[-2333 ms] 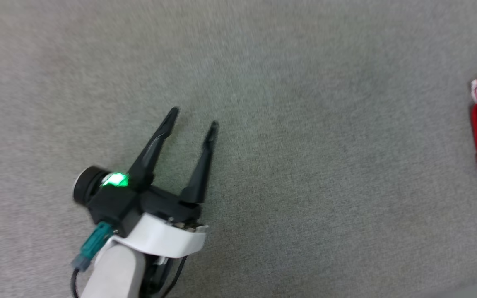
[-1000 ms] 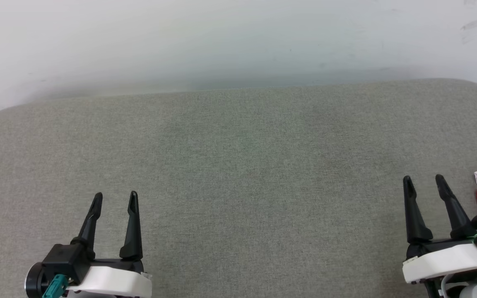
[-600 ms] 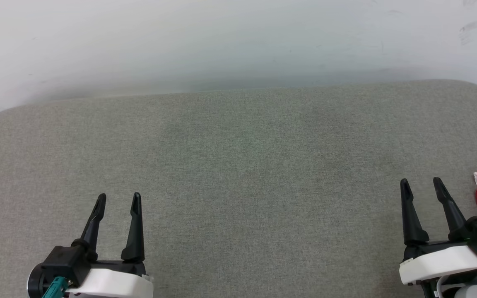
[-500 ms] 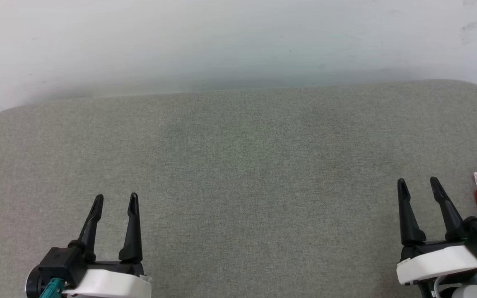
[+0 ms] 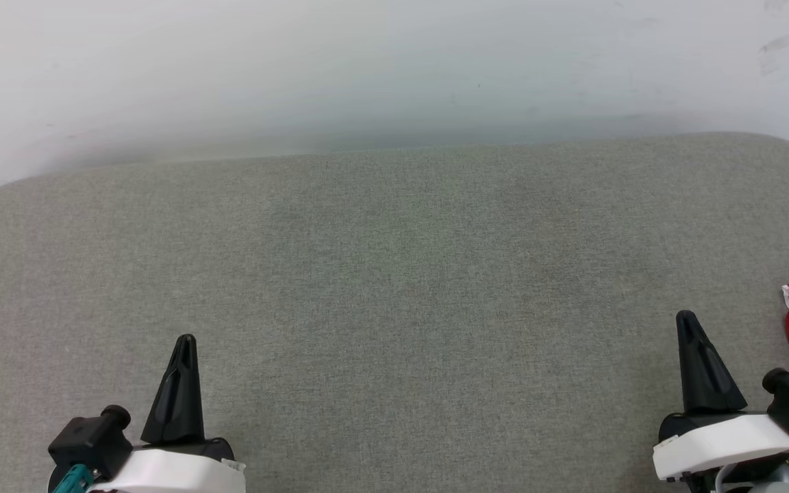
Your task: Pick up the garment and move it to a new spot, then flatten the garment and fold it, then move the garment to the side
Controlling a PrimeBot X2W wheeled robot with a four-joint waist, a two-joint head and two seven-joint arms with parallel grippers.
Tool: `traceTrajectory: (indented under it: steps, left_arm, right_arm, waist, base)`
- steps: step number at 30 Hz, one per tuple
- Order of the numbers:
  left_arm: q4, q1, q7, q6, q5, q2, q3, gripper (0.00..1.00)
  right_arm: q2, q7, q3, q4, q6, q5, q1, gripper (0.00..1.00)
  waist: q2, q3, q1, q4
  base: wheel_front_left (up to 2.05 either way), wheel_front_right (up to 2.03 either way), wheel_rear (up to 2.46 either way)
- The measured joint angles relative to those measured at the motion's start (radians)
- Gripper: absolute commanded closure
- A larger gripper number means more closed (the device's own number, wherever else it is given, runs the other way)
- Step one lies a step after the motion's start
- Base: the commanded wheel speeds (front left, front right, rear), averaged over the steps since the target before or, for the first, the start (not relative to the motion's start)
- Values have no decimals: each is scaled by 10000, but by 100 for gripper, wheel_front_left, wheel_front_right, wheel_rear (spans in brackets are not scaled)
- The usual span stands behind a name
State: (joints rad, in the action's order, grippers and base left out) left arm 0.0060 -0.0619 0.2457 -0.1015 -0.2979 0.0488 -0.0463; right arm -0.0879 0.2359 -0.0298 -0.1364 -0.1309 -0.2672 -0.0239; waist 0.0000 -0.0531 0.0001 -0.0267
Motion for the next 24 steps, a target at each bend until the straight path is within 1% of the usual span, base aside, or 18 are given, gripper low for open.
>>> traceTrajectory:
  steps: [13,24]
  left_arm:
    - [445,179,-596,-40,-2337,19,-50,100]
    - [738,398,-1030,-58,-4033,35,-134,100]
  right_arm:
    - [56,-617,-150,-196,0,-2334,-22,100]
    - [104,-1058,-253,-322,0,-4034,-128,100]
  waist:
    - [0,54,0,30]
    - [0,99,0,54]
  base:
    - [0,0,0]
    - [0,0,0]
